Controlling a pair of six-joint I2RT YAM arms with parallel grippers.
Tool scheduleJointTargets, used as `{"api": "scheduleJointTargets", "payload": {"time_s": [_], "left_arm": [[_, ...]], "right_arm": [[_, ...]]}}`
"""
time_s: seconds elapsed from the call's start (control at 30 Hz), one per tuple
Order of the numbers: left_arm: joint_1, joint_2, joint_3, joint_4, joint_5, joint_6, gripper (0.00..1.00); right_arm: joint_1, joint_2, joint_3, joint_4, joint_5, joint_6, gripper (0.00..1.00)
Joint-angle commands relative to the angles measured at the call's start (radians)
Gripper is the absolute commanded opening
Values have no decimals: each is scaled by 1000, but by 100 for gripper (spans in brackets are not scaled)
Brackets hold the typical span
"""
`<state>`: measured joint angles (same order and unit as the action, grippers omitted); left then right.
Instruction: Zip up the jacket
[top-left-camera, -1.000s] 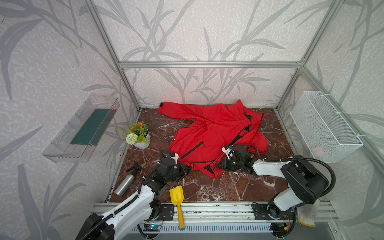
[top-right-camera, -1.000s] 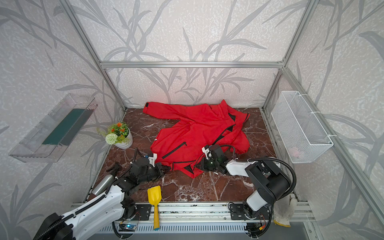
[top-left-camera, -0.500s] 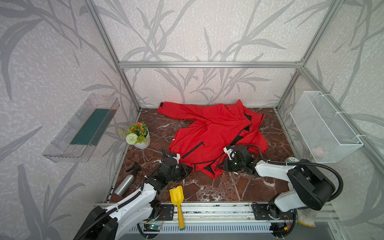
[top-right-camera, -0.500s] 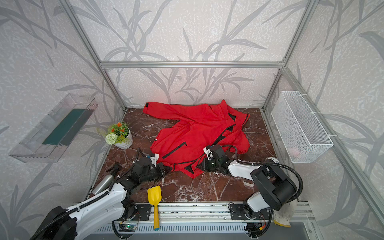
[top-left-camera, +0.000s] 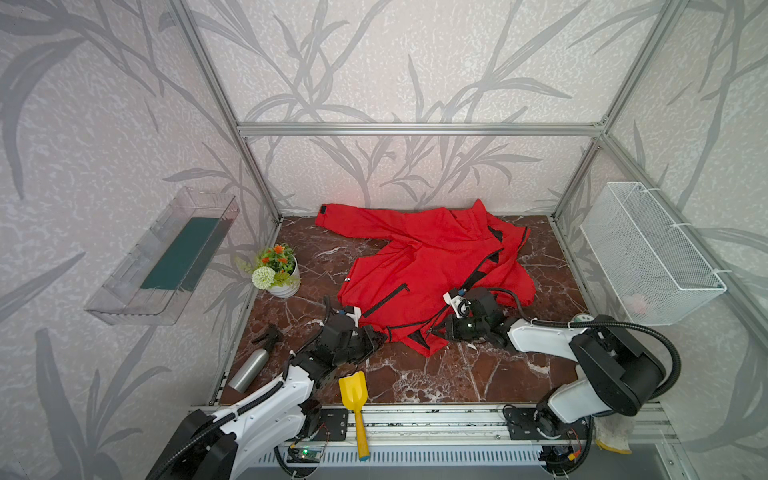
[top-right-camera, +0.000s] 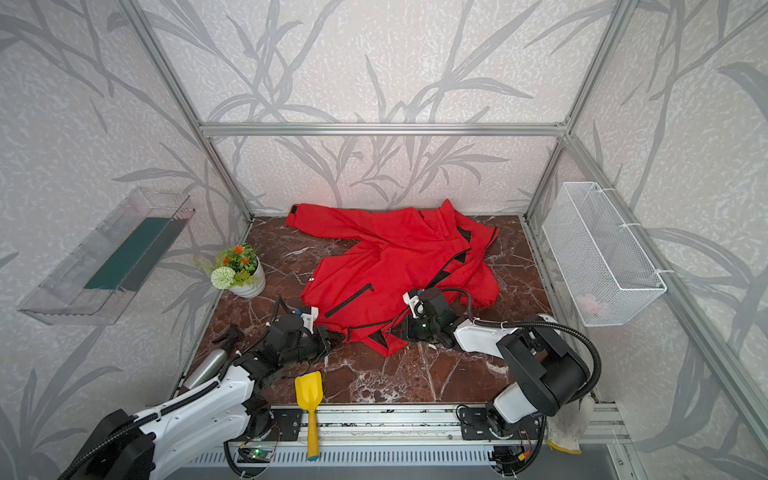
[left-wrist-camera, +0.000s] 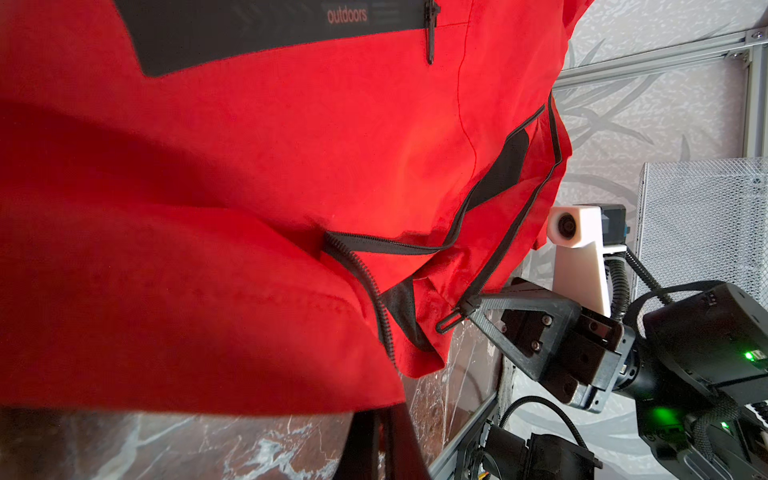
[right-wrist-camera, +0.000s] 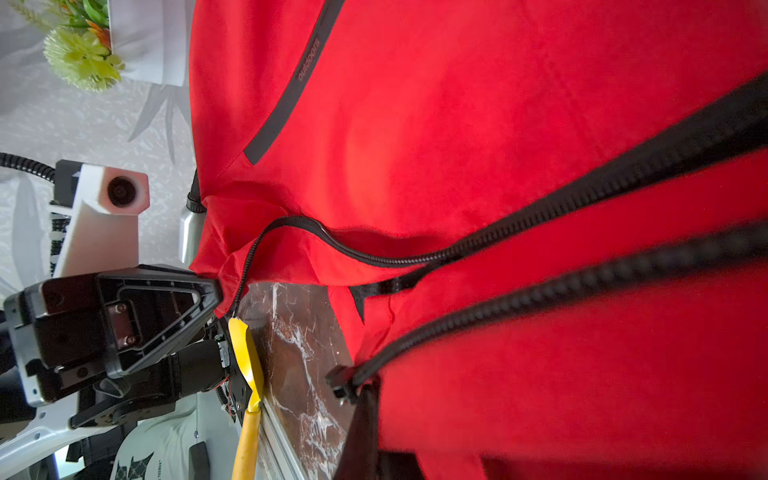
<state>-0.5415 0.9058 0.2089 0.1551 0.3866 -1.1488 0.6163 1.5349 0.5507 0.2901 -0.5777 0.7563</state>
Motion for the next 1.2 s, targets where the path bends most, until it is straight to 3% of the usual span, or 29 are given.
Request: {"api": "scheduleJointTargets", "payload": {"time_s": [0.0,0.1,0.17,0.37,0.53,0.6,0.67,0.77,0.87,0.97,1.17], "left_arm": [[-4,12,31,31,1,-12,0],[-5,27,37,61,1,-20,0],[-3,29,45,69,-1,-23,0],[-5,31,77,46,-18,-2,0],[-10,82,92,64,-3,-6,0],[-45,124,78,132,-11,-36,0],[-86,164,67,192,-34,-52,0],[-119,217,87,238,-43,-54,0],[-139,225,116,232,-59,-44,0],[-151,186,135,172,-100,-18,0],[-153,90,141,73,-165,10,0]], "right_arm": [[10,33,40,49,-45,4,0],[15,30,57,13,-49,-8,0],[15,-2,74,-102,-17,-42,0],[-16,-247,19,-366,62,-49,0],[-157,-532,-5,-683,139,-39,0],[-232,-649,5,-816,215,-35,0],[-335,-719,23,-909,213,-50,0],[-479,-729,84,-1038,188,-136,0],[-547,-711,148,-1122,184,-193,0],[-550,-710,193,-1167,201,-216,0],[-543,-715,213,-1252,83,-237,0]]}}
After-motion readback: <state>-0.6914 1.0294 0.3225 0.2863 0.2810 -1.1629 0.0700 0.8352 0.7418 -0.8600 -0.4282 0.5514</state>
